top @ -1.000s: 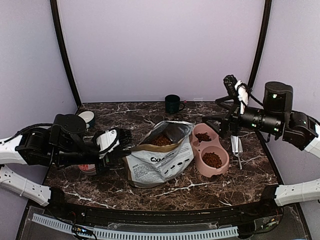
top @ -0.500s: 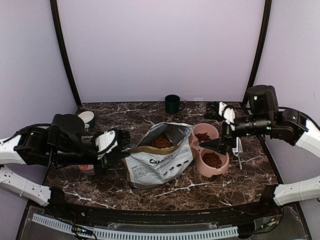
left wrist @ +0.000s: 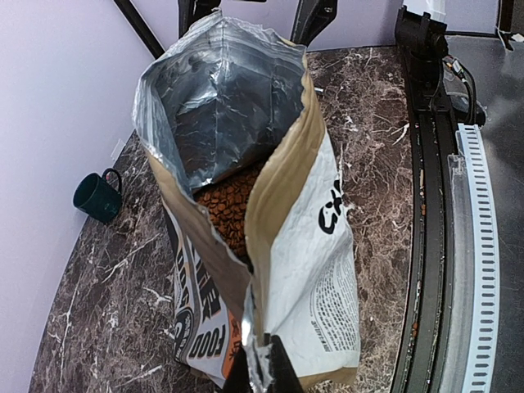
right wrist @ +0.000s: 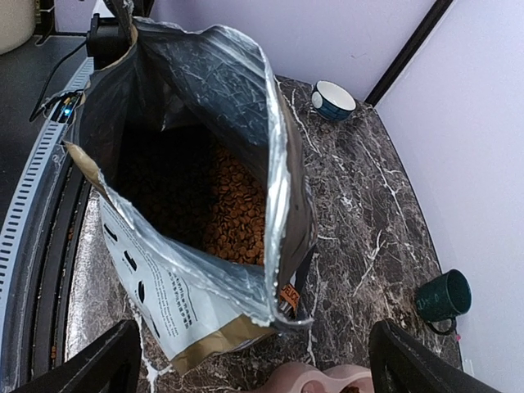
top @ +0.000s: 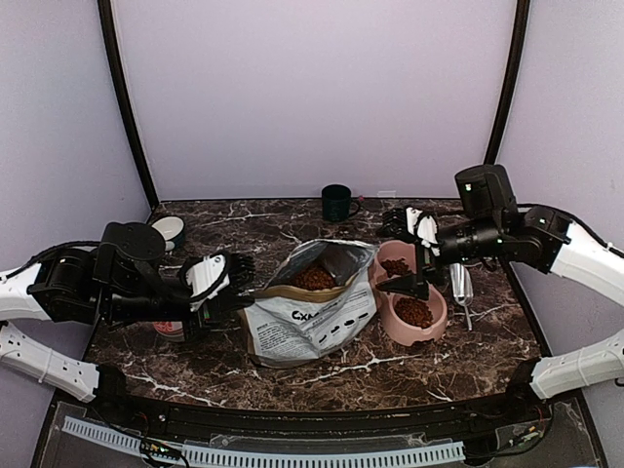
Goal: Serve the pet food
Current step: Pick up the pet food bag from the center of the board.
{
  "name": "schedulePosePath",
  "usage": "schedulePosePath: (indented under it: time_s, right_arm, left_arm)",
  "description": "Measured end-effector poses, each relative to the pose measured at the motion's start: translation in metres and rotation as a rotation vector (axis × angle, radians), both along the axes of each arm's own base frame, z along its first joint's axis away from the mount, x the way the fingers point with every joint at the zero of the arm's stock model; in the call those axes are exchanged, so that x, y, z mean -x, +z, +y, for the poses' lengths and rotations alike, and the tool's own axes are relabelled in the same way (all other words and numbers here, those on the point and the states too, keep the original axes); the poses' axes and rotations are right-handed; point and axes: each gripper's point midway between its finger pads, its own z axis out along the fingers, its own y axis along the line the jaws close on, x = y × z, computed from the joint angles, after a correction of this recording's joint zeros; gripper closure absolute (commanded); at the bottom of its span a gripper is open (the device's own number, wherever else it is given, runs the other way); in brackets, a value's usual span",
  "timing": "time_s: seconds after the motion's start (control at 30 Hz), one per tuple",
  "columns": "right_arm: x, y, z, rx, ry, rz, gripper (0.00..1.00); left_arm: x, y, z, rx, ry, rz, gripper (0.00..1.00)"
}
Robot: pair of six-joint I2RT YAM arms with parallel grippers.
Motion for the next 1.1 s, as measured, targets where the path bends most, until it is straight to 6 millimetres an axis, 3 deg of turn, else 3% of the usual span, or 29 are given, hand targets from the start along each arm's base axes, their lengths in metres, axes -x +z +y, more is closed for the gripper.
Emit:
schedulePosePath:
  time_s: [0.33,0.6,0.9,1.0,1.07,1.1]
  right_arm:
    - [-0.012,0.006,0.028,-0.01,0.088,-0.003,0.22]
    - [-0.006,0.021,0.033,-0.04,0.138,-0.006,0.59]
    - [0.002,0.018,0.032,-0.035,0.176,0.015,0.72]
    - [0.004,0.018,0.033,-0.036,0.188,0.015,0.83]
    - [0.005,0.019,0.033,-0.039,0.193,0.012,0.97]
    - [0.004,0.02,0.033,-0.041,0.194,0.011,1.0]
  left_arm:
    - [0.0,-0.001,-0.002,-0.004,-0.001,0.002,1.0]
    - [-0.001,-0.001,-0.002,-0.005,0.004,0.0,1.0]
    - [-0.001,-0.001,-0.002,-0.007,0.005,0.0,1.0]
    - [-0.001,-0.001,-0.002,-0.007,0.005,0.0,1.0]
    - [-0.001,-0.001,-0.002,-0.006,0.004,0.0,1.0]
    - [-0.001,-0.001,-0.002,-0.007,0.003,0.001,1.0]
